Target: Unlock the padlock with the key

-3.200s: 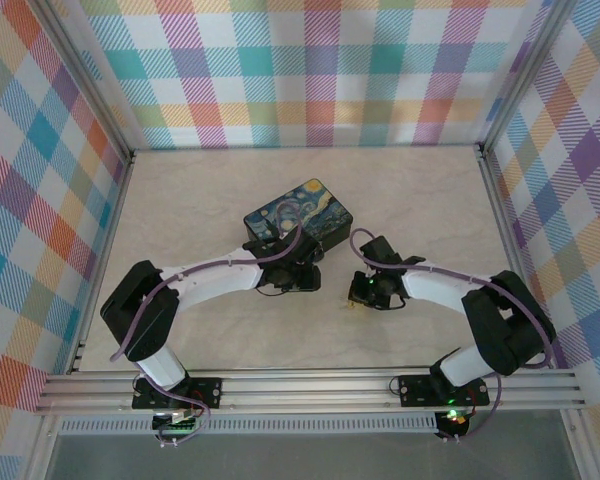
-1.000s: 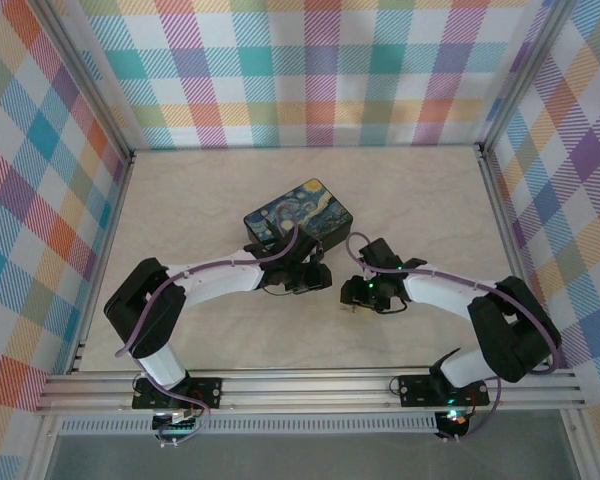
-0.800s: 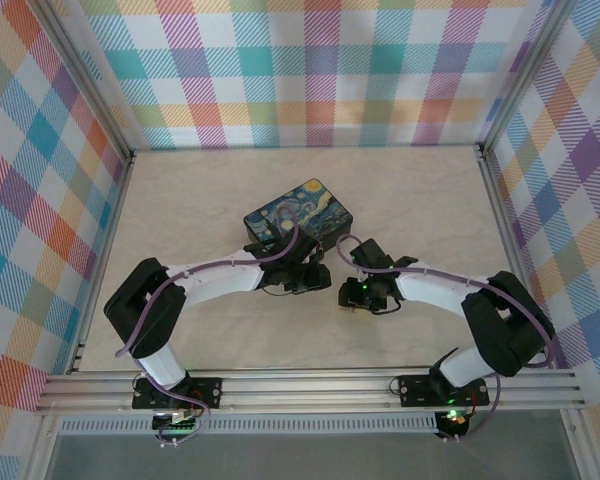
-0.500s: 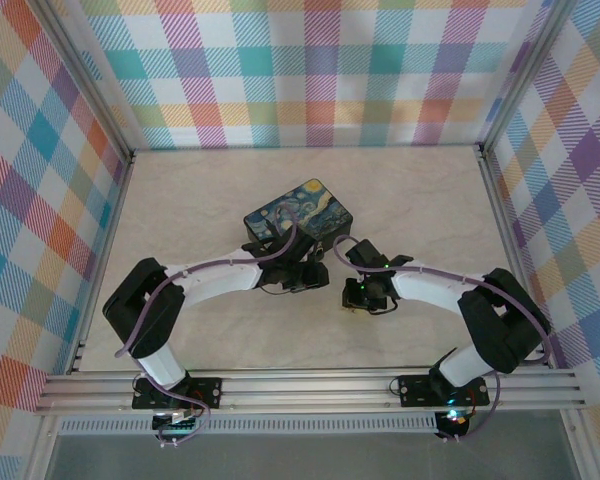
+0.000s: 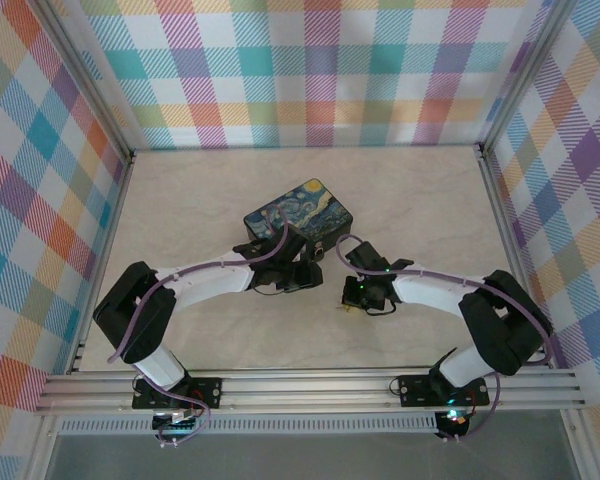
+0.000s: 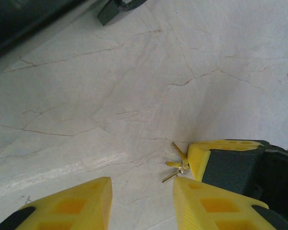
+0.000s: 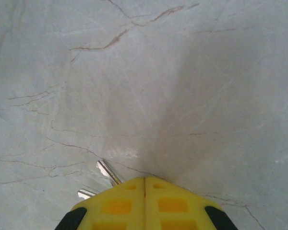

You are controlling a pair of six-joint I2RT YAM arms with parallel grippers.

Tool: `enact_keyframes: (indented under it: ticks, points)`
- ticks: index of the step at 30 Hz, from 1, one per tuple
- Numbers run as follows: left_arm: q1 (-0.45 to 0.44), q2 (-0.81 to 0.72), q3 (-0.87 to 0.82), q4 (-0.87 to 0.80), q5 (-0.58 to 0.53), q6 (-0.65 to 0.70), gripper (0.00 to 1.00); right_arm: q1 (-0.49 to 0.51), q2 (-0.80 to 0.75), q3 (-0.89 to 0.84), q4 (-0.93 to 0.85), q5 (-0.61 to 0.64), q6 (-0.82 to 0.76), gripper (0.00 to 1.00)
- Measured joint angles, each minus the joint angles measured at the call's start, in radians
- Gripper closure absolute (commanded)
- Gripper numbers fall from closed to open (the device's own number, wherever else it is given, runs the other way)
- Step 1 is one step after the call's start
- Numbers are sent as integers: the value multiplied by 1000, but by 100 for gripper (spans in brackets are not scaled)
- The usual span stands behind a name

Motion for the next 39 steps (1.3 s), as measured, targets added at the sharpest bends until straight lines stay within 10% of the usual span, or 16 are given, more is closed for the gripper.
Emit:
enact_keyframes:
  ticks: [20, 39]
  points:
    - [0, 0, -18, 22, 15, -2, 62, 21, -51, -6, -42, -2, -18, 62]
    - [0, -13, -18, -28, -23, 5, 62, 87, 73, 97, -171, 93, -33, 77]
